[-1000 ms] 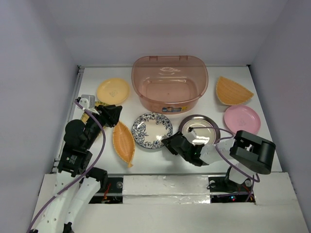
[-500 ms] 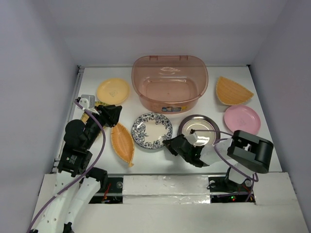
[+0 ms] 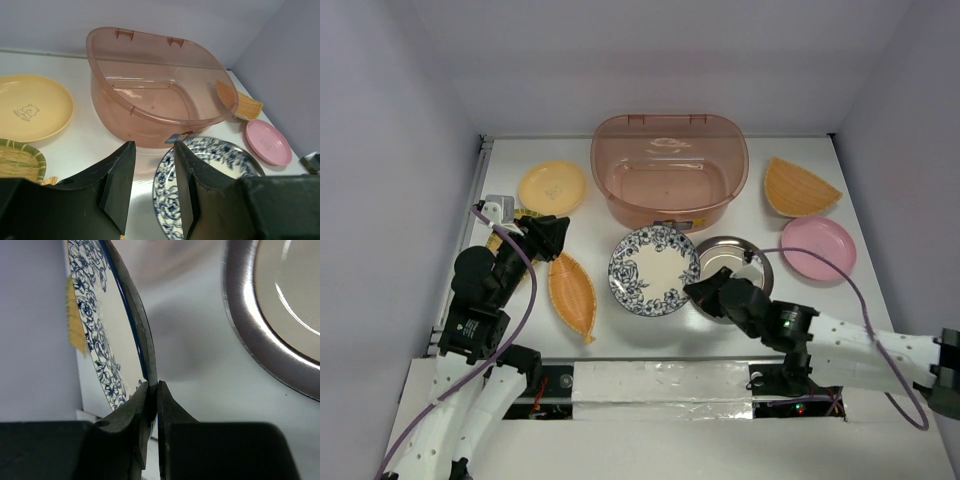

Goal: Place the plates into the plastic bin on the countertop

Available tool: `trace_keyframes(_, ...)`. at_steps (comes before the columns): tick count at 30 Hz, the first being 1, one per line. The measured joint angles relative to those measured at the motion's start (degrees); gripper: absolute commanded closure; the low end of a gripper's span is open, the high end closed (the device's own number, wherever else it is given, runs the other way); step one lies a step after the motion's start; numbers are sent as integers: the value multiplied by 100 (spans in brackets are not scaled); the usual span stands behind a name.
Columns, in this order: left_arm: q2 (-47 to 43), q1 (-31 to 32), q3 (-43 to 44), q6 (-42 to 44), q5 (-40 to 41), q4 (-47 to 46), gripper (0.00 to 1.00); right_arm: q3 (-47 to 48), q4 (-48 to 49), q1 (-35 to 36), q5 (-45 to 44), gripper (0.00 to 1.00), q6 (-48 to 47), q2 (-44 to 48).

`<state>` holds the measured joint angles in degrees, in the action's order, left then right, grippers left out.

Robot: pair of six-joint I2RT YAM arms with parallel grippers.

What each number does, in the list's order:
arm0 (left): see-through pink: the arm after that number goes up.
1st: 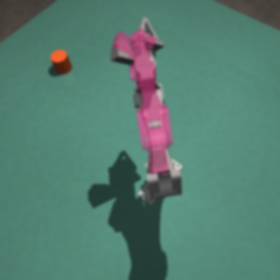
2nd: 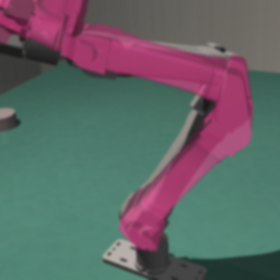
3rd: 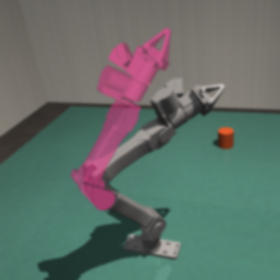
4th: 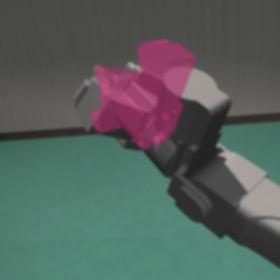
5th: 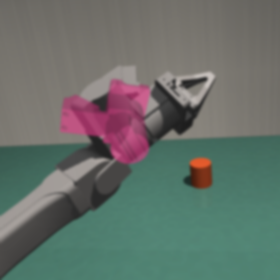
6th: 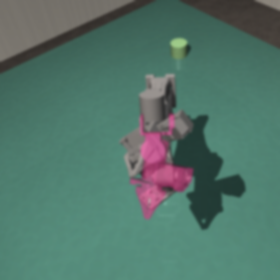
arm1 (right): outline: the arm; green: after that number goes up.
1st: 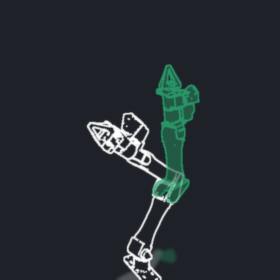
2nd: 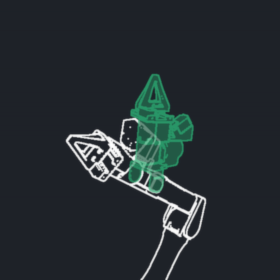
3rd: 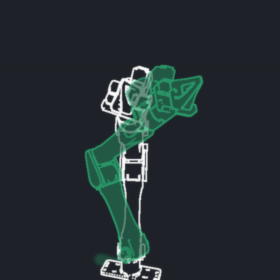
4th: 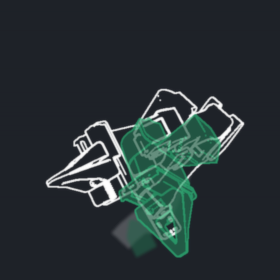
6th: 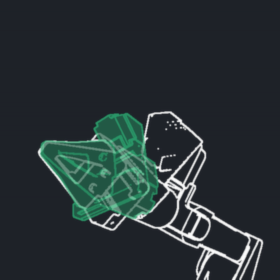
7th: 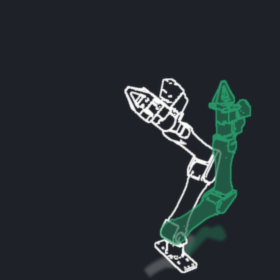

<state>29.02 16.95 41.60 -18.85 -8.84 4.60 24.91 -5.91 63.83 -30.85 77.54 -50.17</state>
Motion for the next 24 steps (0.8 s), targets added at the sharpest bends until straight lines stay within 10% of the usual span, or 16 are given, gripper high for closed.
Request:
trace_keyframes(11, 0, 0, 0, 0, 114, 2, 66, 2098, -535, -1427, 1259, 100, -2529, 496)
trace_keyframes(24, -105, 0, 0, -2, 96, 0, 65, 4959, -190, -4065, 3252, 100, -3799, -3049)
